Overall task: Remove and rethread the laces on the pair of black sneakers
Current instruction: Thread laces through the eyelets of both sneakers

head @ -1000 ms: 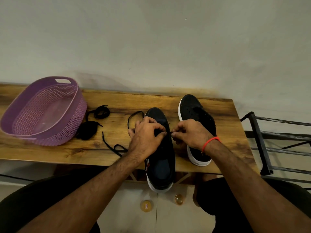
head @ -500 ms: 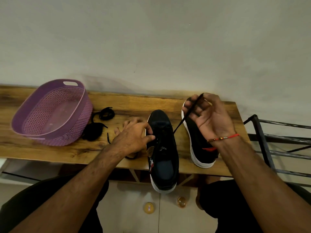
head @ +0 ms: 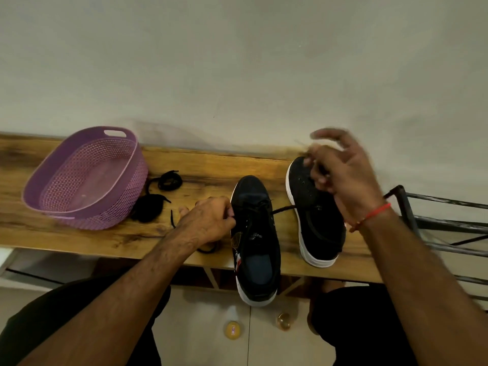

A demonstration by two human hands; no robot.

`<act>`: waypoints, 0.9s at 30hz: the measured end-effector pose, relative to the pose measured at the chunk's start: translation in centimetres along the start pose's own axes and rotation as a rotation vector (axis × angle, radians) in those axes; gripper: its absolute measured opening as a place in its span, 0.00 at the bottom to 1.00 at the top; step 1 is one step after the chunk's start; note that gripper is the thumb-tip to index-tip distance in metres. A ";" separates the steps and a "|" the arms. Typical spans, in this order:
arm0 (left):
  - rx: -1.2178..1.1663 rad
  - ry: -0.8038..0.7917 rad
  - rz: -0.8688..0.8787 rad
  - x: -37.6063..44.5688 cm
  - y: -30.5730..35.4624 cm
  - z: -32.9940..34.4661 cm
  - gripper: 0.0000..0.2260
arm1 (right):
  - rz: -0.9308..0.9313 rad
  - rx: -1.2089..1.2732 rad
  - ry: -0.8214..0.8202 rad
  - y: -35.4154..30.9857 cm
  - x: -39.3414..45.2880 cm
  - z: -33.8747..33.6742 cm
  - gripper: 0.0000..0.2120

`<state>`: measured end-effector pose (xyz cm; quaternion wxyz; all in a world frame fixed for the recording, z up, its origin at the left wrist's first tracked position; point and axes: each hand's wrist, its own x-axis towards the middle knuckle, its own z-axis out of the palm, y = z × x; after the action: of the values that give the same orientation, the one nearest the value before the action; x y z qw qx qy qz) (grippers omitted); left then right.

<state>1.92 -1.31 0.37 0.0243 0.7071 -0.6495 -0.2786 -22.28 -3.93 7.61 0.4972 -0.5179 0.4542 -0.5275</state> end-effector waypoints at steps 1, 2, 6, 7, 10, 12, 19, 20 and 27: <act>-0.019 0.010 -0.006 0.1 0.0 -0.1 0.04 | -0.021 -0.386 -0.071 1.0 -0.1 0.3 0.07; -0.039 0.015 -0.008 0.1 0.0 0.0 0.04 | -0.038 -0.720 -0.177 2.1 -0.2 0.5 0.08; -0.058 0.009 0.052 0.0 0.2 0.5 0.05 | 0.106 -1.258 -0.495 5.4 -1.0 1.5 0.08; -0.051 0.010 0.065 -0.1 0.3 0.5 0.06 | 0.123 -1.310 -0.514 5.8 -1.1 1.8 0.08; -0.051 0.020 0.086 -0.1 0.4 0.7 0.06 | 0.082 -1.377 -0.518 6.2 -1.4 2.6 0.08; -0.050 0.030 0.089 -0.2 0.5 0.5 0.06 | 0.114 -1.302 -0.499 5.5 -1.3 2.4 0.06; -0.026 0.039 0.064 -0.3 0.6 -0.1 0.07 | -0.040 -1.211 0.250 2.6 1.3 -3.1 0.09; -0.023 0.038 0.065 -0.2 0.6 0.0 0.07 | -0.026 -1.289 0.189 2.9 1.2 -3.2 0.15; -0.038 0.055 0.088 0.0 0.4 0.7 0.04 | -0.050 -1.541 -0.525 6.1 -1.3 2.0 0.13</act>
<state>1.23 -1.18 -0.07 0.0677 0.6846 -0.6738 -0.2698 -20.02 -3.11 1.54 0.0795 -0.8314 0.5465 0.0611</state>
